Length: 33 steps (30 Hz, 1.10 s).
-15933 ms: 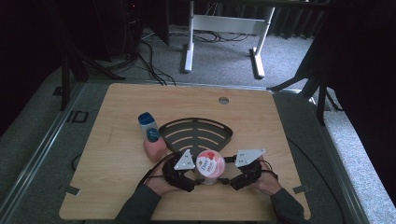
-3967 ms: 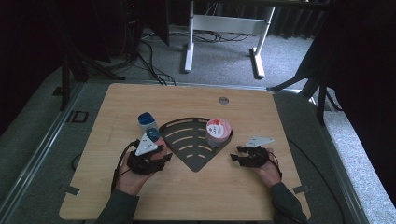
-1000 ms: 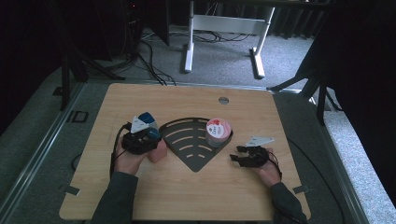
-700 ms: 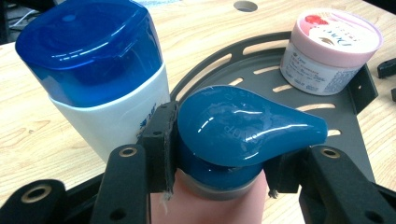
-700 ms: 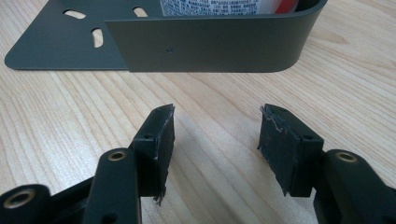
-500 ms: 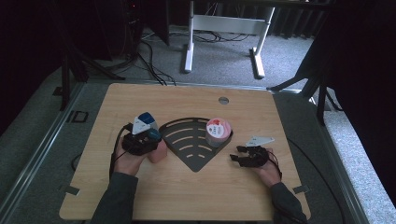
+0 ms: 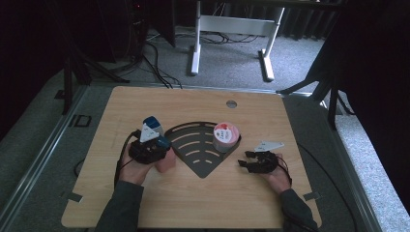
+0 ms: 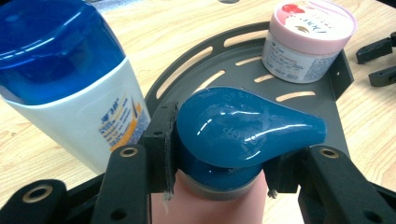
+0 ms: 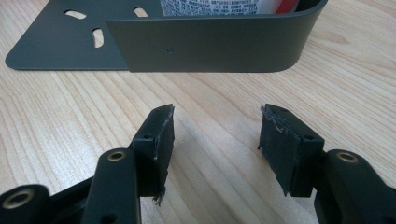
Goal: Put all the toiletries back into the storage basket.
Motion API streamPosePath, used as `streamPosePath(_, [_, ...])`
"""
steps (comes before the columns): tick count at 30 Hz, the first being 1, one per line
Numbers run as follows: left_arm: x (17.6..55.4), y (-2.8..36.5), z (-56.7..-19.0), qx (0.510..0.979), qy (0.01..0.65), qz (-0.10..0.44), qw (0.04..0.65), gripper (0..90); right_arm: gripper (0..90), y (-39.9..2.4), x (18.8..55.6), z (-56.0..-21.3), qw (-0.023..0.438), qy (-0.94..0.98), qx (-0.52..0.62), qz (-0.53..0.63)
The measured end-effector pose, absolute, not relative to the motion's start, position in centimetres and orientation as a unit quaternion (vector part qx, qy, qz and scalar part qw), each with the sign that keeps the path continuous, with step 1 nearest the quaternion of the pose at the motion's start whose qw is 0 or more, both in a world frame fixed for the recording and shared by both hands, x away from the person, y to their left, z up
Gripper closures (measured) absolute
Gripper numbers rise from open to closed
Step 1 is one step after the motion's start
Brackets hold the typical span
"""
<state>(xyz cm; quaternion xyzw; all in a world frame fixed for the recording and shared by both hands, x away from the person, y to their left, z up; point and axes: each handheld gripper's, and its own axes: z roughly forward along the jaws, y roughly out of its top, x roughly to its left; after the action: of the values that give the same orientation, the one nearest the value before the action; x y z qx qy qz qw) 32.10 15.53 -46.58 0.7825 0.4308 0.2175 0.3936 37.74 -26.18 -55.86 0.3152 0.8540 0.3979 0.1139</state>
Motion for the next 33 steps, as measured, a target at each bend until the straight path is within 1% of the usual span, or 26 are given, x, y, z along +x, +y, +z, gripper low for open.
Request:
streamPosePath(8, [31.8, 15.0, -46.5, 0.789, 0.420, 0.208, 0.397, 53.0, 44.5, -26.2, 37.7, -55.9, 0.113, 0.854, 0.315, 0.398])
streamPosePath(21, [31.1, 14.0, -45.7, 0.793, 0.405, 0.207, 0.406, 53.0, 44.2, -26.2, 37.7, -55.9, 0.113, 0.854, 0.315, 0.398])
streamPosePath(33, [30.5, 12.7, -45.2, 0.808, 0.383, 0.188, 0.406, 53.0, 44.2, -26.2, 37.7, -55.9, 0.113, 0.854, 0.315, 0.398])
